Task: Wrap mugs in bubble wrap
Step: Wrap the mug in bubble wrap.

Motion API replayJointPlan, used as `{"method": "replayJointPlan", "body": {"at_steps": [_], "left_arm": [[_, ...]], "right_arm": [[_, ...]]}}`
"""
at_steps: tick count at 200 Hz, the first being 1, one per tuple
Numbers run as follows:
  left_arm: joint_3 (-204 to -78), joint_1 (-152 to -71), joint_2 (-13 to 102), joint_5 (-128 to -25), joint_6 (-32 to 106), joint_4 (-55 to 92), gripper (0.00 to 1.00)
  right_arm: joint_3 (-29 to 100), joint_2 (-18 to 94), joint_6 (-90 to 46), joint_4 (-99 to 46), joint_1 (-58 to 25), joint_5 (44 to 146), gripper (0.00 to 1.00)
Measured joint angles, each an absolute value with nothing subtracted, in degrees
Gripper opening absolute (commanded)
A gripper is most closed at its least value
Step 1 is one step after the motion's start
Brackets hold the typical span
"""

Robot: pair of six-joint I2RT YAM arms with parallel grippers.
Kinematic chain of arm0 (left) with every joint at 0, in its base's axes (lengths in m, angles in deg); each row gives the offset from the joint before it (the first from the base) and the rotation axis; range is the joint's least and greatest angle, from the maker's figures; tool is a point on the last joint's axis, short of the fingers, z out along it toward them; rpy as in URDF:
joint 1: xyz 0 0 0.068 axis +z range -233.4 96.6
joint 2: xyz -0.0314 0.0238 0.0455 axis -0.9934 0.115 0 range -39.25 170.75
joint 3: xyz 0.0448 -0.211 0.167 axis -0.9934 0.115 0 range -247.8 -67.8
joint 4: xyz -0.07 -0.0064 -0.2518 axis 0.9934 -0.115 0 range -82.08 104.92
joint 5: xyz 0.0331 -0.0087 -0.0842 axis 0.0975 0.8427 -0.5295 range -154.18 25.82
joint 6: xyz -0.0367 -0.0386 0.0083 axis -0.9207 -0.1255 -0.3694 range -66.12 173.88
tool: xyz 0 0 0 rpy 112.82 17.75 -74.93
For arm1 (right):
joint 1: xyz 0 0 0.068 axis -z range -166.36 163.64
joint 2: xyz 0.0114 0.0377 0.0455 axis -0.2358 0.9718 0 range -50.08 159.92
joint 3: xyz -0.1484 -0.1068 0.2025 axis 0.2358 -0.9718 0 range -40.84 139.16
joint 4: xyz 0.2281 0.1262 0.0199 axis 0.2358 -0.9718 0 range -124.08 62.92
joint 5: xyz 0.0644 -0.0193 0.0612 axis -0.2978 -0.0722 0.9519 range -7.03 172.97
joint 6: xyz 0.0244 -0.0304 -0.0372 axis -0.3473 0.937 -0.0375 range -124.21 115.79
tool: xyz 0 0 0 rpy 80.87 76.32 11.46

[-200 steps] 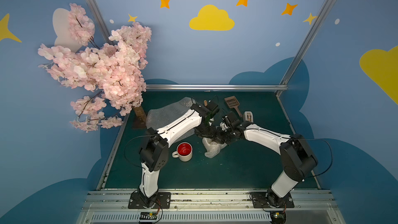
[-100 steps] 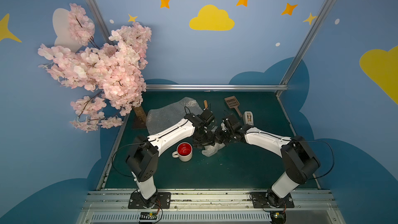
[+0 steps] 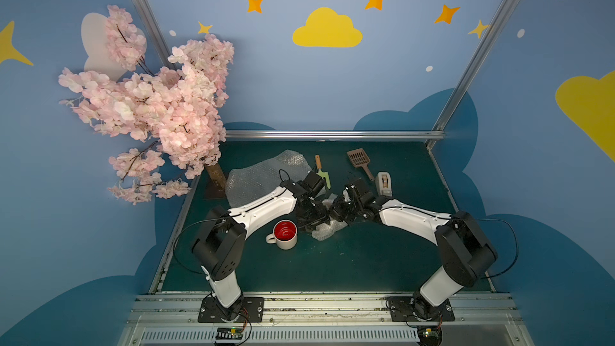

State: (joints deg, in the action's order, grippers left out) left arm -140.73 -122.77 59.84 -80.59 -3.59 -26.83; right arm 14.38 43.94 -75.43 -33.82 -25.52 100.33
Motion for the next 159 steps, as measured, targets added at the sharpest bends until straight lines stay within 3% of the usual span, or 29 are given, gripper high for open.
{"method": "replayJointPlan", "body": {"at_steps": [159], "left_arm": [[-135.94,-120.52,58.42,-78.58,-9.36,-17.39,0.68]], "right_arm": [[13.79,43.83,-76.02,-32.38,-25.52,100.0,0.0]]}}
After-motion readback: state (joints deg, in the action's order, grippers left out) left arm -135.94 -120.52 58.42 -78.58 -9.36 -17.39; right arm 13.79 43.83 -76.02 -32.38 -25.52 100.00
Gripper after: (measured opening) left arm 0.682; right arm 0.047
